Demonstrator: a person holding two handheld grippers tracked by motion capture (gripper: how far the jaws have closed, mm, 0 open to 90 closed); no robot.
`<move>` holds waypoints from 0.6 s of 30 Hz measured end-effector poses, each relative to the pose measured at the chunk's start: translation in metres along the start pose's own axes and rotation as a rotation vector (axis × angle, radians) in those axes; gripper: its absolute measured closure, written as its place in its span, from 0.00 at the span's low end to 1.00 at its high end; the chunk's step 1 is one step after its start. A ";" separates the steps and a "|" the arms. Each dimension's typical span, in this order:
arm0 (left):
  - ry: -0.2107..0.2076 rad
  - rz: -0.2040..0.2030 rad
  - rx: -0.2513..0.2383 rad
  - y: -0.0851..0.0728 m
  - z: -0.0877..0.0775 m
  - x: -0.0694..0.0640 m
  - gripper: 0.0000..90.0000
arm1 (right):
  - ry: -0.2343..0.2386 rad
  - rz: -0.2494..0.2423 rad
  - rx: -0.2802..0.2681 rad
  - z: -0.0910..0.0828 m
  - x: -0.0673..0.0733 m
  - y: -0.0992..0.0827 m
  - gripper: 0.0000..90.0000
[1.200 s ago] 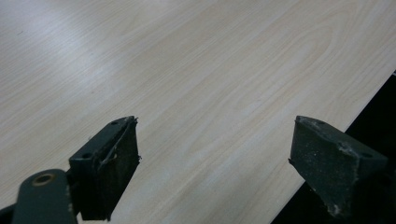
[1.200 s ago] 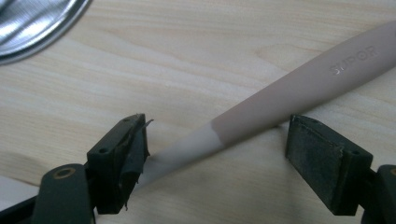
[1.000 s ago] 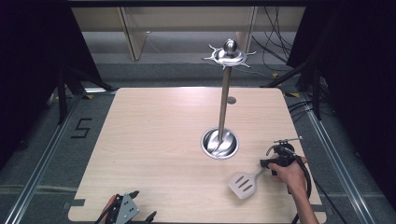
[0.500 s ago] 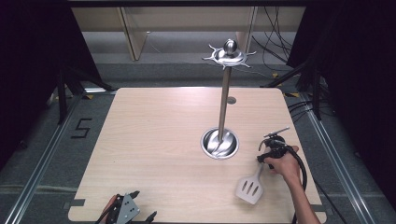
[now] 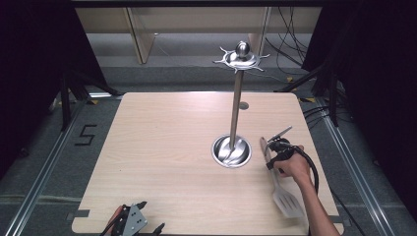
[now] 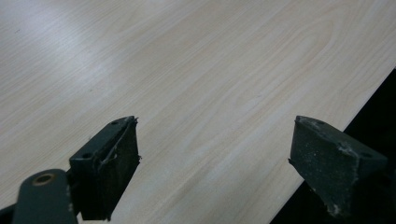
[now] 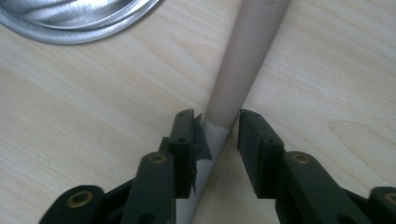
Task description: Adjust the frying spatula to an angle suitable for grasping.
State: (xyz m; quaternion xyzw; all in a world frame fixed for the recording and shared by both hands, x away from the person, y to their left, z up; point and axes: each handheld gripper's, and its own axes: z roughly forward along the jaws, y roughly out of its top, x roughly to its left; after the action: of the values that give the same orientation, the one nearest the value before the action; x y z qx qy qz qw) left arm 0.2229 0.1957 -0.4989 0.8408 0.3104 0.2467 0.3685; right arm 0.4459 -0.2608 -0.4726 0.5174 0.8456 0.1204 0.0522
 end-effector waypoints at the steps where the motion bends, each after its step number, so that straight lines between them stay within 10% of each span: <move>1: -0.004 -0.006 -0.006 0.000 0.000 -0.001 0.17 | -0.023 -0.008 0.006 0.000 0.001 0.001 0.78; 18: -0.023 0.000 0.015 0.000 -0.001 0.000 0.17 | 0.005 0.020 0.053 0.002 -0.003 0.007 0.81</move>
State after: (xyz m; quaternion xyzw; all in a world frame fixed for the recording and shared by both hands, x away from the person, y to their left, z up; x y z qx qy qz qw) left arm 0.2225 0.1957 -0.4982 0.8463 0.3078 0.2351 0.3657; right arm 0.4536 -0.2600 -0.4733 0.5267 0.8434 0.1000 0.0351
